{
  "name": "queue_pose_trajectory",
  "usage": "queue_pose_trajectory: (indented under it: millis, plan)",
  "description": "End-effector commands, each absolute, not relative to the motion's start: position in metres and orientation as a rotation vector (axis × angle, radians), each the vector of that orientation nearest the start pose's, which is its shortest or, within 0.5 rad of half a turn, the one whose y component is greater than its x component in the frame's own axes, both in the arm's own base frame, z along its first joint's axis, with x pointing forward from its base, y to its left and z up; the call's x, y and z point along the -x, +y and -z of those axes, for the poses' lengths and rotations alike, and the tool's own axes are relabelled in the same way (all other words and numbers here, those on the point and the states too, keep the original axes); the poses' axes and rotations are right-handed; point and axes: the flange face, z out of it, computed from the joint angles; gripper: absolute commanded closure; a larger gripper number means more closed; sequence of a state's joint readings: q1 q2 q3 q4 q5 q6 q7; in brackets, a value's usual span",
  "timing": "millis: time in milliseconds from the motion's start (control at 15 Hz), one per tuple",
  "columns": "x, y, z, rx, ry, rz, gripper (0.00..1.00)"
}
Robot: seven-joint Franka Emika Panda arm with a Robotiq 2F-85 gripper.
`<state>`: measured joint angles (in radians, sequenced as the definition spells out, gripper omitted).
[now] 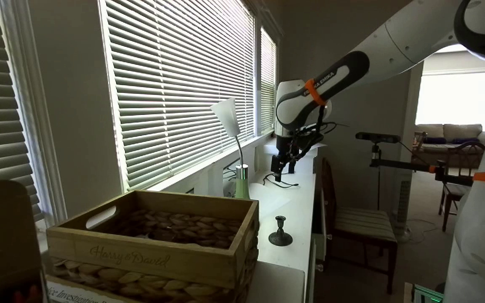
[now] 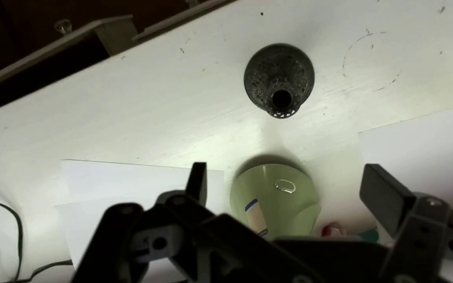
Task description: Move the smaller metal object closer to the mirror
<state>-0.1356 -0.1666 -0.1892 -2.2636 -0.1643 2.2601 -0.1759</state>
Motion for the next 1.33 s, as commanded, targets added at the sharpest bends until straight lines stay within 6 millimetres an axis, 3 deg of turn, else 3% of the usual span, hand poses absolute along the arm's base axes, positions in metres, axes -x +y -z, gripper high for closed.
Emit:
queue_pose_trajectory:
  millis: [0, 333, 600, 1267]
  plan:
    - [-0.473, -0.175, -0.406, 3.205, 0.072, 0.247, 0.00]
    - [-0.464, -0.182, -0.358, 3.019, 0.037, 0.145, 0.00]
    - [-0.465, -0.192, -0.332, 3.017, 0.024, 0.097, 0.00]
    - [-0.468, -0.195, -0.324, 3.033, 0.066, 0.063, 0.00]
